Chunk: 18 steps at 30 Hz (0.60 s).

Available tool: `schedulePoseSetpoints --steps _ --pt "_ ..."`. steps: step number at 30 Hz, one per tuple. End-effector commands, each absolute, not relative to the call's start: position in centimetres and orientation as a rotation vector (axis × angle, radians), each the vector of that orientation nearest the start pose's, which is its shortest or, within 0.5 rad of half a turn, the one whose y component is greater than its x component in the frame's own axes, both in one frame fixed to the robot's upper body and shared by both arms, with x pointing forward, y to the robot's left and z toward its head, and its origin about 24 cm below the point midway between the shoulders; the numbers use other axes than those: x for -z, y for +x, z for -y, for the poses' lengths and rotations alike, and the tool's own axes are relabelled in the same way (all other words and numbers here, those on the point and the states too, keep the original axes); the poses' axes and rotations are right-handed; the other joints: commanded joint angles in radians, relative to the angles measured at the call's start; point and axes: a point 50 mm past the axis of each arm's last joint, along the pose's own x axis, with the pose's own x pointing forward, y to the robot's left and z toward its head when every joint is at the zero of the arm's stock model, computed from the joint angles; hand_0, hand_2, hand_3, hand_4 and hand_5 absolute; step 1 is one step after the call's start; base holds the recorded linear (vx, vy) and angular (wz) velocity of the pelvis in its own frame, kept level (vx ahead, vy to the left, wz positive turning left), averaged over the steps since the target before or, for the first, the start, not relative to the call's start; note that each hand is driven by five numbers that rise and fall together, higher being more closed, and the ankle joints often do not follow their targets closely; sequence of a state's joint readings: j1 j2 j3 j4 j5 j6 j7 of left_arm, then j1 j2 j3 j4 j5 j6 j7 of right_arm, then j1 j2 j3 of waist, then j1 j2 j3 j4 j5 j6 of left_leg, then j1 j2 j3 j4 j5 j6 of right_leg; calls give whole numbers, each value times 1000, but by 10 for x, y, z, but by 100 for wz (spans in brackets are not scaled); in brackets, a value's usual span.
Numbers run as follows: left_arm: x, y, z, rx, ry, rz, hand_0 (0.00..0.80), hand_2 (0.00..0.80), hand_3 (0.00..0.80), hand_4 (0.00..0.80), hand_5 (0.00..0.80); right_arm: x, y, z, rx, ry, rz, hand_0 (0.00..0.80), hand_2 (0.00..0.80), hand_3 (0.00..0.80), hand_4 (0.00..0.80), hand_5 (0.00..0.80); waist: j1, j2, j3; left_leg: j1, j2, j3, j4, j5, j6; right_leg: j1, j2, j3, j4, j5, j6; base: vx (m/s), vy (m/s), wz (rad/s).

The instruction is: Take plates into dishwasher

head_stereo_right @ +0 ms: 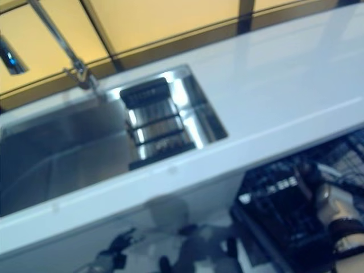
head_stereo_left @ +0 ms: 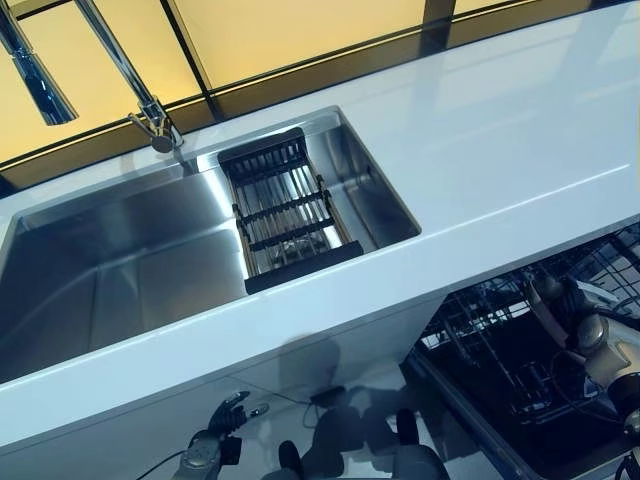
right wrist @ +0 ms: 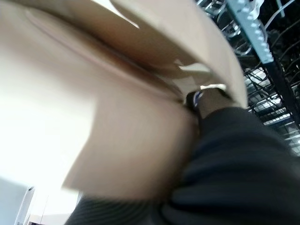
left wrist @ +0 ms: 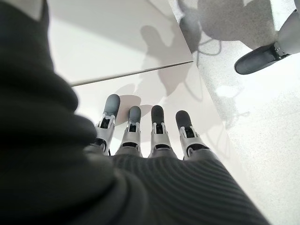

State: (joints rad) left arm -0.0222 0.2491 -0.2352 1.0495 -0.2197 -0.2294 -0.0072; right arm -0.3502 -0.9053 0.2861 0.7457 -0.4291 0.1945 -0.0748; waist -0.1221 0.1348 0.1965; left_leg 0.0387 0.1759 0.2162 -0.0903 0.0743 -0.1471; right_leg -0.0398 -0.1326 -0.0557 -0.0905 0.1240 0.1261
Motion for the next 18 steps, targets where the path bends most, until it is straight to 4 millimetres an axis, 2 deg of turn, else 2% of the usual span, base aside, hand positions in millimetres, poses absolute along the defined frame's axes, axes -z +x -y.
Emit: schedulePoseSetpoints --steps 1,8,18 --pt "112 185 -239 -11 245 -709 0 0 0 0 0 -48 278 368 233 -1342 -612 0 0 0 0 0 11 -114 7 75 -15 -28 3 -88 25 -22 -35 24 3 -8 42 0 0 0" --pt "112 184 -241 -11 254 -720 0 0 0 0 0 -55 275 373 277 -1333 -592 0 0 0 0 0 1 -136 -4 85 -7 -19 3 -92 27 -20 -24 35 3 -8 43 0 0 0" --pt "115 176 -249 -39 273 -752 0 0 0 0 0 -81 268 382 314 -1383 -524 0 0 0 0 0 -26 -179 -30 107 2 10 3 -98 29 -9 -9 57 3 -10 47 10 5 -1"
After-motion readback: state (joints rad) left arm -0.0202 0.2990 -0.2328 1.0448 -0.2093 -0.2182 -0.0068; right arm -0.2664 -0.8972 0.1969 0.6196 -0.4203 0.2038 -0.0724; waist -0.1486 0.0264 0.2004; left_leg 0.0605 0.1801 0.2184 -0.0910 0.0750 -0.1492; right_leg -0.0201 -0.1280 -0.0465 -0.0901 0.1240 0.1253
